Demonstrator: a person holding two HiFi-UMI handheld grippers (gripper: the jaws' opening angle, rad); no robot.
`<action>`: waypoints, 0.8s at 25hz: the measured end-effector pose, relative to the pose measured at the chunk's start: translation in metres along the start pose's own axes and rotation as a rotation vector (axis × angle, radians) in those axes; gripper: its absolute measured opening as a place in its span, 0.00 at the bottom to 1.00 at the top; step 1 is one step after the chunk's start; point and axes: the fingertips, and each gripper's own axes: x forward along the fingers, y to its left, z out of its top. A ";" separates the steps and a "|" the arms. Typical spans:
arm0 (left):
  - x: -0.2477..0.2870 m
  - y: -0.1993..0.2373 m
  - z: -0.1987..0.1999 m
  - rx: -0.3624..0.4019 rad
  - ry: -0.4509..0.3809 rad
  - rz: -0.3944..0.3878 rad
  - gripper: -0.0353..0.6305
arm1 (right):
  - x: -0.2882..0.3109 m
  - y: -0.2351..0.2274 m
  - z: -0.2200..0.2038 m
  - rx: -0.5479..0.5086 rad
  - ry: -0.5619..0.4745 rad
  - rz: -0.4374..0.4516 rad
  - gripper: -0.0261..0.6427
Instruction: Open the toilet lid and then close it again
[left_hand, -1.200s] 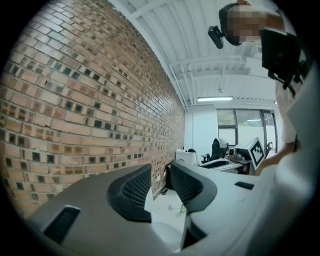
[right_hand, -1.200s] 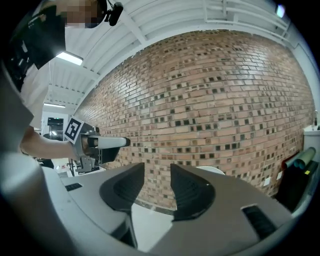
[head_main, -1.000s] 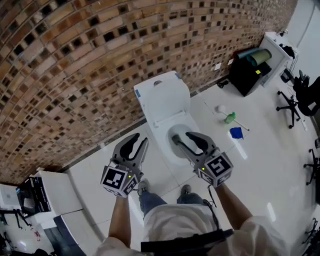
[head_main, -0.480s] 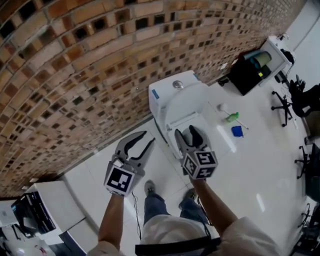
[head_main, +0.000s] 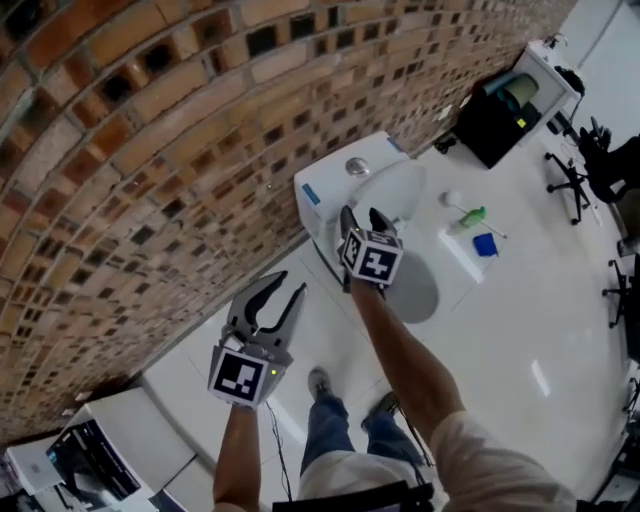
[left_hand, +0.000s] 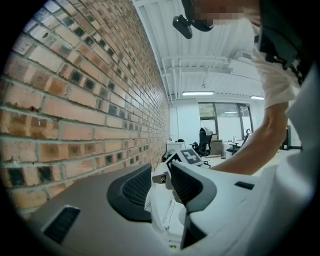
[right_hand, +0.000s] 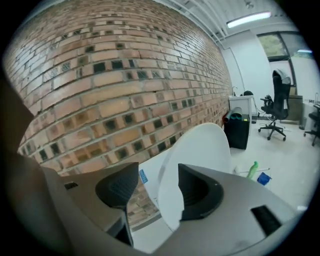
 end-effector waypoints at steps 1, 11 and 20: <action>0.001 0.000 -0.005 -0.015 0.003 0.001 0.23 | 0.012 -0.003 0.000 0.011 0.010 -0.015 0.40; 0.015 -0.023 -0.025 -0.092 0.063 -0.046 0.23 | 0.048 -0.015 -0.002 0.048 0.072 0.063 0.14; 0.032 -0.050 -0.011 -0.092 0.014 -0.084 0.23 | -0.060 -0.068 -0.052 0.222 -0.016 0.190 0.13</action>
